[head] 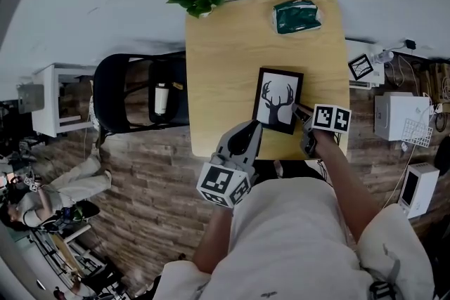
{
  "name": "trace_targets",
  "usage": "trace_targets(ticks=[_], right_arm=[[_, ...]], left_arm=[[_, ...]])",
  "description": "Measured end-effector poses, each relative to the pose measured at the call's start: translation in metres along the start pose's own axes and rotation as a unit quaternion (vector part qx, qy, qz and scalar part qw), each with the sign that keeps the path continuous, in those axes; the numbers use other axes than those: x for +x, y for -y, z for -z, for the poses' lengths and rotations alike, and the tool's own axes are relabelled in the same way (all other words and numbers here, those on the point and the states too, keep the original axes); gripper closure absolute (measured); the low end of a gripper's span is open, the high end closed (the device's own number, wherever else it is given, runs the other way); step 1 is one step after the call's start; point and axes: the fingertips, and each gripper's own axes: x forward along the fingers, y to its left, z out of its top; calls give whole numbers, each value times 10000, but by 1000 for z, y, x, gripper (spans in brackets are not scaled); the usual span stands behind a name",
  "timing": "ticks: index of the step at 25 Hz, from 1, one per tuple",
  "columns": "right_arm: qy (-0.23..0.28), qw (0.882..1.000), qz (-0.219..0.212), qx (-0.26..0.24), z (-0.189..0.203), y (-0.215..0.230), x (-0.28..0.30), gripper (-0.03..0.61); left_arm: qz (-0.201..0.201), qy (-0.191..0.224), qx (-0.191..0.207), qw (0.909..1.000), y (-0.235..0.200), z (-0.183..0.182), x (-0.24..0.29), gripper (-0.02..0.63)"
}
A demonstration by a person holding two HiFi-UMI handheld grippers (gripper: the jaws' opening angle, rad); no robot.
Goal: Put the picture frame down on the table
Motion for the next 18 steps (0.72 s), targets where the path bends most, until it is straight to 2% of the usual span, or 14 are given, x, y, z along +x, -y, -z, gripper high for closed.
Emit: trace_targets(ticks=[13,16,18], right_arm=[[-84,9994,278,-186,3,12,4,491],[-167,9994,192,-228,5,9,6,440],[-207,9991,234,-274,6,11,8,437]], left_arm=[[41,-19,8,10000,5,3,-2,598],[45,-21,19,10000,4,2,-3,598],[39,-19,26,10000,4,2,-3,598]])
